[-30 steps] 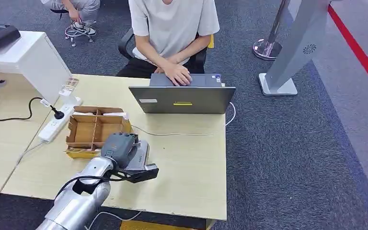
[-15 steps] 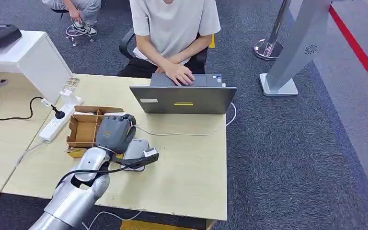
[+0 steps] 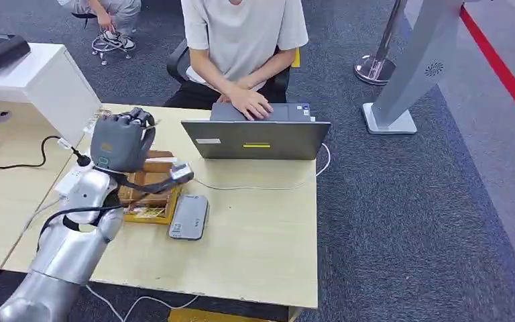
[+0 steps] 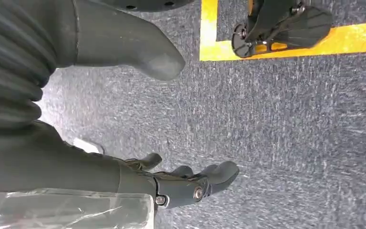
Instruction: Pass the card to the sensor for recognition and then transmit it.
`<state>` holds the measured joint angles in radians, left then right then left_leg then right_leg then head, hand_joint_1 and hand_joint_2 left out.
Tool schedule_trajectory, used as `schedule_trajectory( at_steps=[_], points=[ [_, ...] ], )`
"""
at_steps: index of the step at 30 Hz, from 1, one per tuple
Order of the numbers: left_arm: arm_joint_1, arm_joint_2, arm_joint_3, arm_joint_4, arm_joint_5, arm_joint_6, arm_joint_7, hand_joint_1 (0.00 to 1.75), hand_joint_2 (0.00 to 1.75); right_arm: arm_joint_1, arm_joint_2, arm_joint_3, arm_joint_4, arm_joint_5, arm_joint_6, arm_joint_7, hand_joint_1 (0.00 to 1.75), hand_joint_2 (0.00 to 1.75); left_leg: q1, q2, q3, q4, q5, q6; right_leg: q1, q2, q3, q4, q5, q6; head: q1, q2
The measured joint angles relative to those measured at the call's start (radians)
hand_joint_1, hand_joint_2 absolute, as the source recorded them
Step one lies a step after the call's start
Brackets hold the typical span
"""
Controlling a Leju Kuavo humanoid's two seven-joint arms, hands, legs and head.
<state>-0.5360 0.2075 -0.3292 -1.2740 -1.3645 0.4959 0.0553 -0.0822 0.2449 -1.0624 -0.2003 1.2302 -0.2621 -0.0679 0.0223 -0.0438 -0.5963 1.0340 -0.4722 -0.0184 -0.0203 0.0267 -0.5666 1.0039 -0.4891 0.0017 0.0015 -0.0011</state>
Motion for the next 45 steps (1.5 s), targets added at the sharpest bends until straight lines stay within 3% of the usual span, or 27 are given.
schedule_trajectory(
  at_steps=[4, 7, 16, 17, 33, 36, 39, 45],
  points=[
    [-0.114, 0.023, 0.048, 0.151, 0.002, 0.0, 0.005, 1.75, 1.75, 0.0, -0.001, 0.01, 0.0, 0.007, 0.006, 0.003, 0.0, 1.75, 0.0, 0.0, 0.0, 0.0, 0.001, 0.0, 0.0, 0.001, 0.0, 0.001, 0.0, 0.0, -0.001, 0.0],
    [-0.141, 0.027, 0.065, 0.229, 0.004, 0.016, -0.004, 1.75, 1.75, 0.0, -0.002, 0.015, 0.0, 0.01, 0.005, 0.013, 0.0, 1.75, 0.0, 0.0, 0.0, 0.0, 0.001, -0.001, 0.0, 0.001, 0.0, 0.001, 0.0, 0.0, -0.001, 0.0],
    [-0.149, 0.026, 0.066, 0.298, 0.006, 0.012, 0.001, 1.75, 1.75, 0.0, -0.002, 0.022, 0.0, 0.013, 0.001, 0.019, 0.0, 1.75, 0.0, 0.0, -0.001, 0.0, 0.001, 0.0, 0.0, 0.0, -0.001, 0.0, 0.0, 0.0, -0.001, 0.0],
    [-0.15, 0.025, 0.066, 0.303, 0.007, 0.011, 0.004, 0.0, 1.75, 0.0, -0.002, 0.022, 0.0, 0.013, 0.0, 0.019, 0.0, 1.75, 0.0, 0.0, 0.0, 0.0, 0.001, 0.0, 0.0, 0.0, 0.0, 0.0, 0.0, 0.0, 0.0, 0.0],
    [-0.129, 0.008, 0.066, 0.307, 0.066, -0.006, -0.028, 0.0, 1.75, 0.0, -0.002, 0.023, 0.0, 0.01, -0.006, 0.019, 0.0, 1.75, 0.0, 0.0, 0.0, 0.0, 0.001, 0.0, 0.0, 0.001, -0.001, 0.0, 0.0, 0.0, 0.0, 0.0],
    [-0.062, -0.003, 0.066, 0.211, 0.094, -0.053, -0.059, 0.0, 1.75, 0.001, -0.002, 0.023, 0.0, -0.003, -0.019, 0.023, 0.0, 1.75, 0.0, 0.001, 0.0, 0.0, 0.0, -0.001, 0.0, 0.001, -0.001, 0.0, 0.0, 0.0, -0.002, 0.0],
    [0.051, -0.01, 0.042, 0.049, 0.078, -0.103, -0.04, 0.0, 1.75, 0.001, -0.002, 0.02, 0.0, -0.021, -0.034, 0.034, 0.0, 1.75, -0.001, 0.002, 0.0, 0.0, -0.001, 0.0, -0.001, 0.002, -0.001, 0.0, 0.0, 0.0, -0.001, 0.0],
    [0.186, -0.016, 0.002, -0.145, 0.071, -0.12, -0.032, 0.0, 1.75, 0.001, -0.001, 0.014, 0.0, -0.028, -0.058, 0.051, 0.0, 1.75, -0.001, 0.002, -0.001, 0.0, -0.001, 0.0, -0.001, 0.002, -0.001, 0.0, -0.001, 0.0, -0.001, 0.0]
  ],
)
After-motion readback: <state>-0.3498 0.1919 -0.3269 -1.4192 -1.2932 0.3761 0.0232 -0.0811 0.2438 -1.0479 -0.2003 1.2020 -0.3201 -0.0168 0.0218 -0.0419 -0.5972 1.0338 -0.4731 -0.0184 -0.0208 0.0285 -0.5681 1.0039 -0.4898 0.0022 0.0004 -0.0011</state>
